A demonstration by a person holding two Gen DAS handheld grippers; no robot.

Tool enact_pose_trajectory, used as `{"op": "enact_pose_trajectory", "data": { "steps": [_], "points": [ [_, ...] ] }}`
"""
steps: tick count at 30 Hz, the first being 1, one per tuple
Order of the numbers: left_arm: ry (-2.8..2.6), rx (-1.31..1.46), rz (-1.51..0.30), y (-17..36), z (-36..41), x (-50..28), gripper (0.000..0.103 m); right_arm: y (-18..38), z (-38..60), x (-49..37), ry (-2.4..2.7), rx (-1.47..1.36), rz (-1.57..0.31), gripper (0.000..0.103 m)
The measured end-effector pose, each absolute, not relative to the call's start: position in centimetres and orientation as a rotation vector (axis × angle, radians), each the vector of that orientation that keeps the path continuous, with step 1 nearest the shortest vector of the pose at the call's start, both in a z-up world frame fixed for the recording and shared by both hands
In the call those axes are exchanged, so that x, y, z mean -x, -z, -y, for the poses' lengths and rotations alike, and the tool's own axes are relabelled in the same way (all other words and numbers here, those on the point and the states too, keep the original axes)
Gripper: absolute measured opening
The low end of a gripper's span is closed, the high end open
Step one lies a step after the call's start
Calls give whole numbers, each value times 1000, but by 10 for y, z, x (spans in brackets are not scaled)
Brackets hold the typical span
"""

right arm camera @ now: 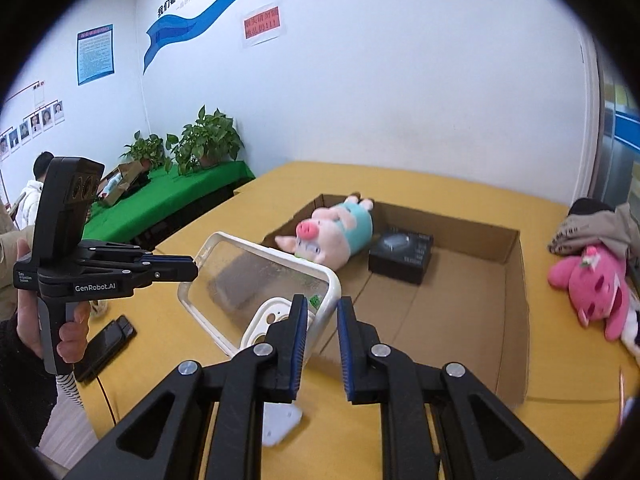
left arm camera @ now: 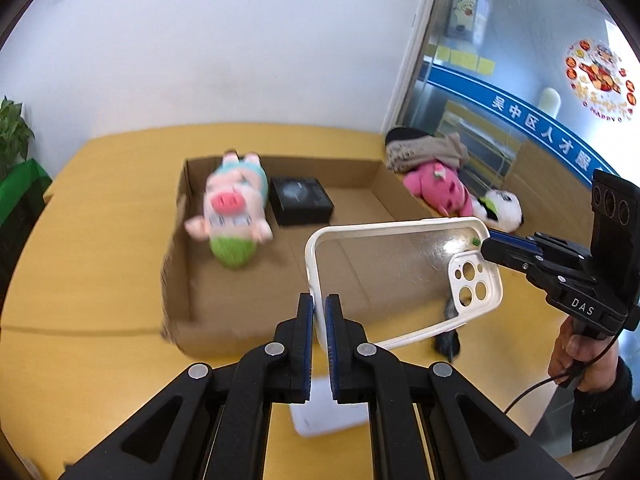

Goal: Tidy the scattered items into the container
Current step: 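Carry the phone case into the cardboard box and open the left gripper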

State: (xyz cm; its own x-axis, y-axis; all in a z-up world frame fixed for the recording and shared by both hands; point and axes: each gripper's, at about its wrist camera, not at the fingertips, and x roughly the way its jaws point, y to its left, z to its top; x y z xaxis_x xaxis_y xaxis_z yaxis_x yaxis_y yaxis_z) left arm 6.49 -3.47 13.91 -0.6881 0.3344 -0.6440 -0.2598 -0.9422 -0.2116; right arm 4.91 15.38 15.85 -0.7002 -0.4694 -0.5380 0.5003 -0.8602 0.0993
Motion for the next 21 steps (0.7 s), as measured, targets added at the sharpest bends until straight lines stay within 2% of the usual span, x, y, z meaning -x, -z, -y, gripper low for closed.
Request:
{"op": "enact_pose_trajectory", "data": {
  "steps": [10,21],
  "points": [
    [-2628,1146,151,-124,64,7,5,-141,-132,32,2430,-884,32,14],
    [-2580,1447,144,-50,82,54,5,-45,-107,97,2291,-1195,116,14]
  ]
}}
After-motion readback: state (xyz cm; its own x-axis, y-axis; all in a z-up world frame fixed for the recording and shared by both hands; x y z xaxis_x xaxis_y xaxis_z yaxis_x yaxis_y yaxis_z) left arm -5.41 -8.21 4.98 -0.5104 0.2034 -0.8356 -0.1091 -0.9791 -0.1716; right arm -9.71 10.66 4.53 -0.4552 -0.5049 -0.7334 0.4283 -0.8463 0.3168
